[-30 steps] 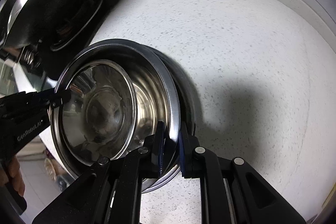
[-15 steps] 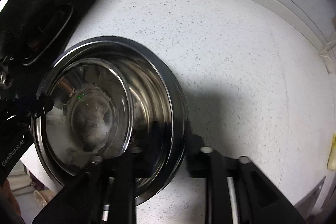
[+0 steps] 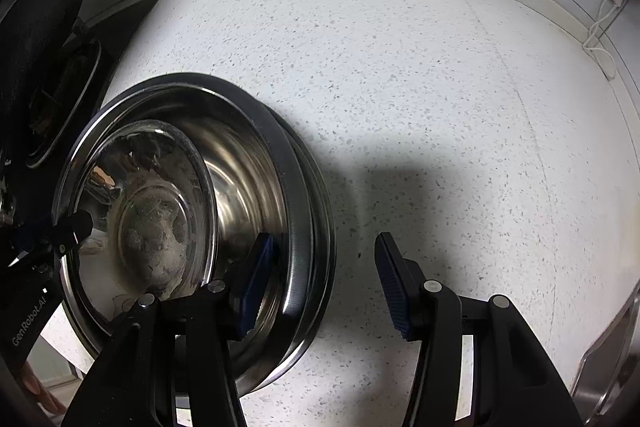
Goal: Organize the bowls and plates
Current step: 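Open both grippers and pull them back from the stack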
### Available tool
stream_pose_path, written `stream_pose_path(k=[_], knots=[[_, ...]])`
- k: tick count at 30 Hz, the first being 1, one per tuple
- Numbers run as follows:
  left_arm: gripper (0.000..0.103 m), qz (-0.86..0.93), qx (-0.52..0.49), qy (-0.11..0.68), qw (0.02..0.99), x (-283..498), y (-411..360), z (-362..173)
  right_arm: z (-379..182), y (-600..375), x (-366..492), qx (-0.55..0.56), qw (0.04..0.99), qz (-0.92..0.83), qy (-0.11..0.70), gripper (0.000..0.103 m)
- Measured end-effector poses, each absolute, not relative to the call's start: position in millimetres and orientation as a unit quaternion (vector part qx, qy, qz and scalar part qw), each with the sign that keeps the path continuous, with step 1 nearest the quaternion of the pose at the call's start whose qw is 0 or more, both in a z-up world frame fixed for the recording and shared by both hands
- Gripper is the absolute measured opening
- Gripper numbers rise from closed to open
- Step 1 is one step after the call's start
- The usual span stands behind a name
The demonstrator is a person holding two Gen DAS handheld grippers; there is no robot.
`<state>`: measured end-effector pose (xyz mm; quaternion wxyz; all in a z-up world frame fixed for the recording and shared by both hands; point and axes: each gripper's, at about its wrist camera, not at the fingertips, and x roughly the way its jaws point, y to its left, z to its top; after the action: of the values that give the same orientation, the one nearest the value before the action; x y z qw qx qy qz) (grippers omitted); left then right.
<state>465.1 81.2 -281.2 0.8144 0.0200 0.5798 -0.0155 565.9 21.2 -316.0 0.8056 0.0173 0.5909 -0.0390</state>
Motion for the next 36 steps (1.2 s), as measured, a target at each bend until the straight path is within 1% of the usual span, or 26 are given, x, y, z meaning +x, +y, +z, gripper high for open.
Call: stream_pose_path(k=[5,8,10,14,16,18,24,30,36], knots=[[0.026,-0.009,0.014,0.569,0.822,461.8,82.9,-271.8,-306.5,5.9,556.1,0.04,0.81,-0.042,0.583,0.047],[0.026,-0.001,0.002,0.554,0.833,456.8,86.5,-259.0,-291.8,0.0,551.2,0.042,0.816,-0.04,0.575,0.047],[0.026,0.004,-0.008,0.539,0.842,450.7,88.8,-245.4,-283.0,-3.1,548.9,0.049,0.82,-0.037,0.569,0.05],[0.026,0.005,-0.016,0.506,0.862,429.2,89.4,-213.0,-256.1,-8.1,528.0,0.061,0.838,-0.028,0.541,0.064],[0.026,0.004,-0.016,0.484,0.875,412.4,88.6,-192.1,-237.9,-9.3,511.1,0.053,0.85,-0.02,0.523,0.066],[0.026,0.006,-0.006,0.46,0.888,393.0,84.9,-171.7,-220.0,-12.2,491.4,0.05,0.862,-0.01,0.504,0.075],[0.026,0.011,0.01,0.387,0.922,322.1,69.5,-116.7,-163.9,-29.2,416.7,0.031,0.896,-0.011,0.442,0.079],[0.026,0.009,0.01,0.331,0.943,250.1,52.2,-73.2,-115.3,-52.4,339.1,0.04,0.924,-0.003,0.379,0.08],[0.026,0.011,0.025,0.286,0.958,175.8,35.0,-45.4,-93.7,-56.4,285.1,0.054,0.939,0.0,0.339,0.081]])
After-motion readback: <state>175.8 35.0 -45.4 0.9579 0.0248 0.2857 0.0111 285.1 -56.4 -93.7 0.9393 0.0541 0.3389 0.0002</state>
